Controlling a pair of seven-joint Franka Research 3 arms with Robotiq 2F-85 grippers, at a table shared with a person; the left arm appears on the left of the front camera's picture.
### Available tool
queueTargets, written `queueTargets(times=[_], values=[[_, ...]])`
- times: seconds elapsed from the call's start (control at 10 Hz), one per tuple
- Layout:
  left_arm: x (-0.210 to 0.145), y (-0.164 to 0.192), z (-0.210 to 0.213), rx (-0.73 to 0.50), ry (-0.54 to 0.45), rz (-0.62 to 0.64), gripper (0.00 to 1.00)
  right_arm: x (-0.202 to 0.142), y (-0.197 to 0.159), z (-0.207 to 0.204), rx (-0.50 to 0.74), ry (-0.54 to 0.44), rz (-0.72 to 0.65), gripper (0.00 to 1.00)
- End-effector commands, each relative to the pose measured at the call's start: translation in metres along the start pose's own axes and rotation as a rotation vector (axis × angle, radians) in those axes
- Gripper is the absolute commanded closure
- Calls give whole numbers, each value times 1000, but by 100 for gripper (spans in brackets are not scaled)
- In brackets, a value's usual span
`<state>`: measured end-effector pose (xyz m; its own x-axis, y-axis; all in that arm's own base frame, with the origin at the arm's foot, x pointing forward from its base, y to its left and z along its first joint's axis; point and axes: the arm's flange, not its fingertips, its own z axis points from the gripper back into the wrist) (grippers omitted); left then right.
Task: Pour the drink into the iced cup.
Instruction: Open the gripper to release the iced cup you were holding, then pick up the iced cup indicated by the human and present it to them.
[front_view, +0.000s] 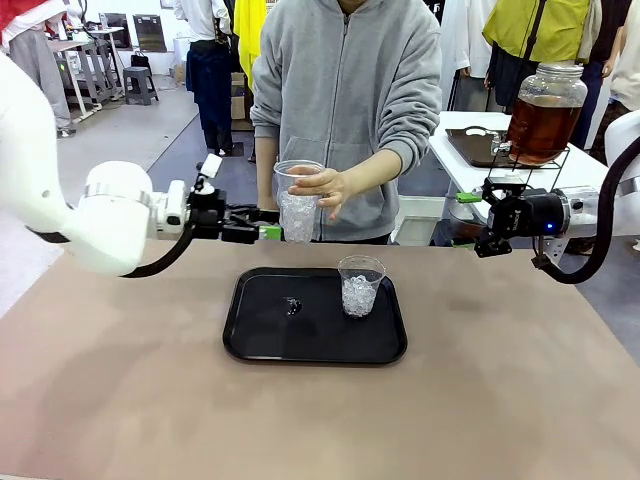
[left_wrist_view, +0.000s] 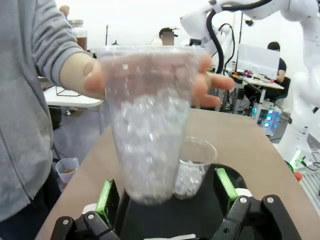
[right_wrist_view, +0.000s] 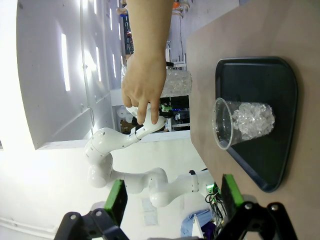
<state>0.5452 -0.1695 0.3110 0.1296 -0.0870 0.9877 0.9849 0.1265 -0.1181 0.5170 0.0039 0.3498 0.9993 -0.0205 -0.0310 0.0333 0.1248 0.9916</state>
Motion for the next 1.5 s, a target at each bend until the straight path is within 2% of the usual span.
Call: queueTargets(times=[0.0, 0.4, 0.7, 1.4], values=[[-7, -15, 21, -22, -6, -24, 0, 0, 1, 0, -5, -6, 2, 0], [-41, -37, 94, -45, -14, -111, 0, 0, 1, 0, -5, -6, 2, 0], [-52, -44, 120, -5, -24, -132, 0, 0, 1, 0, -5, -6, 2, 0], [-53, -36, 118, 0, -14, -112, 0, 0, 1, 0, -5, -6, 2, 0]])
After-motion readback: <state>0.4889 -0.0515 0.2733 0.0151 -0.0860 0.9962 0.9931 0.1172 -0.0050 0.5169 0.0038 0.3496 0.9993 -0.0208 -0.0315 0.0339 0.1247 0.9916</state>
